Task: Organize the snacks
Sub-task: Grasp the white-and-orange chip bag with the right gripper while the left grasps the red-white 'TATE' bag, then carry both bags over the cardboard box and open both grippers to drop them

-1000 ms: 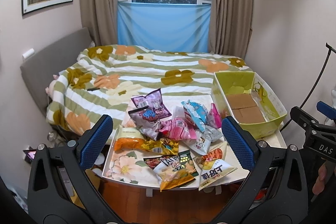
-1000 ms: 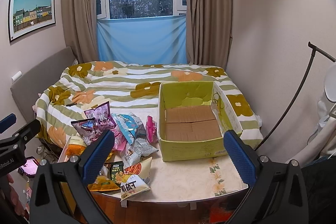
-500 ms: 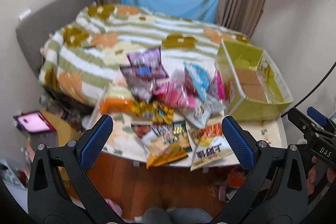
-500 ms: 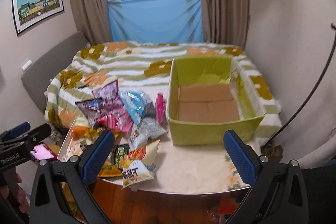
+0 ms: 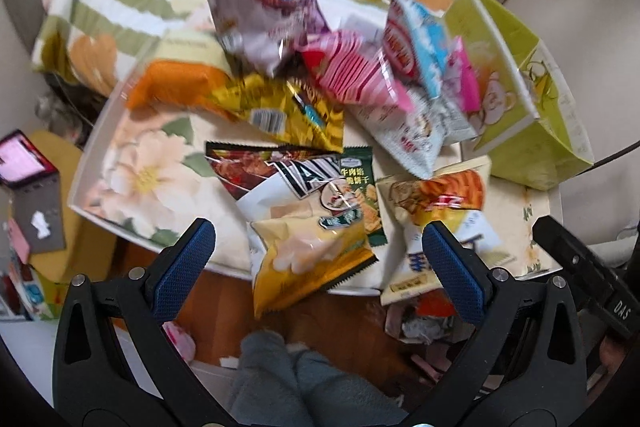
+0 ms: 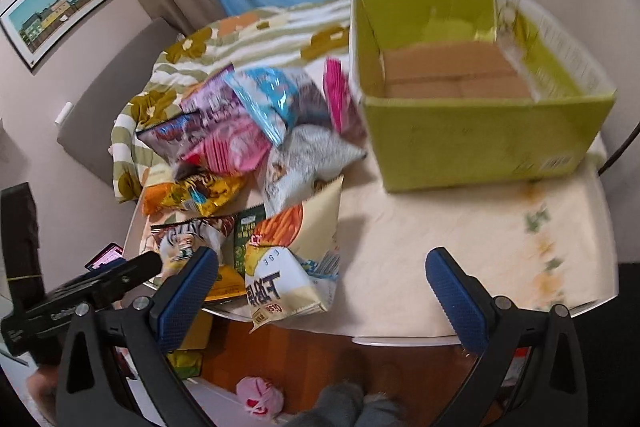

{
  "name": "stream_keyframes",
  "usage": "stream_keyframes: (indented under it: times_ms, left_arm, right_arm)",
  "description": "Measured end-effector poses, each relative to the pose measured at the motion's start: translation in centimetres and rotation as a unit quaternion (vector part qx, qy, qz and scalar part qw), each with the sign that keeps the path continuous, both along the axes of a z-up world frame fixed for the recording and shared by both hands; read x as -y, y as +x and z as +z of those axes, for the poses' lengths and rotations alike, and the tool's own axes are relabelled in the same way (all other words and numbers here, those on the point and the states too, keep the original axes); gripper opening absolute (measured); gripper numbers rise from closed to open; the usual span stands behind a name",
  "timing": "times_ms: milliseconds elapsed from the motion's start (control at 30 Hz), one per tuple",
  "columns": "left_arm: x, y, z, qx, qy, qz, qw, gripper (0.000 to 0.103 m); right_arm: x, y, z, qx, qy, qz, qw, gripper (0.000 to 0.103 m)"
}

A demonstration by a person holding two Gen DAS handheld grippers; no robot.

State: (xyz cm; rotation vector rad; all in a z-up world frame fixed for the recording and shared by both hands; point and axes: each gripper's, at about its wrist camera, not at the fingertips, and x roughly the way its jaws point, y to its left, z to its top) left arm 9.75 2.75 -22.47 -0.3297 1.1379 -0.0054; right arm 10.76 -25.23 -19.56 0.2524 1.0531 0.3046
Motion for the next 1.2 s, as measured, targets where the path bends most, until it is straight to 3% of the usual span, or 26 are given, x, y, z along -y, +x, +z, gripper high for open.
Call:
stream_keyframes:
  times_ms: [233,433,600,733,933,1033,1200]
  left_arm:
    - [-1.5,1.6,-4.8,-0.044,-0.059,0.006,0.9973,0.102]
    - [-1.7,2.6,-6.9,-0.063,-0.091,-0.008,0.9938,0.08]
    - [-1.0,3.1,-7.4,-0.062,-0.087,-0.023,0.994,0.073]
    - [-1.0,3.1,-7.2,-0.061,-0.088,-0.029,0.9939,0.063]
    - [-1.0,3.0,-6.7,-0.057,-0.076,-0.038,0.9948,0.06]
    - [-1.3,2.5,-6.2,-0.053,-0.076,-0.039,0.995,0.059]
    - [-1.8,1.3,-4.6,-0.049,-0.078,-0.044,0.9948,0.059]
  right_arm:
    - [-2.1,1.4,-4.1,-0.058,0.036,0.008,0.998,0.103]
    - [-3.0,2.0,-6.3,-0.087,0.051,0.004,0.995,0.103]
    - [-2.8,2.5,-7.2,-0.092,0.064,0.006,0.994,0.103]
    - [-2.8,3.0,-7.6,-0.099,0.071,0.005,0.993,0.091]
    - [-3.2,3.6,-8.6,-0.111,0.063,0.006,0.992,0.08]
    - [-3.2,3.6,-8.7,-0.115,0.057,0.009,0.992,0.064]
    - [-2.5,2.7,-7.7,-0.12,0.044,0.004,0.992,0.055]
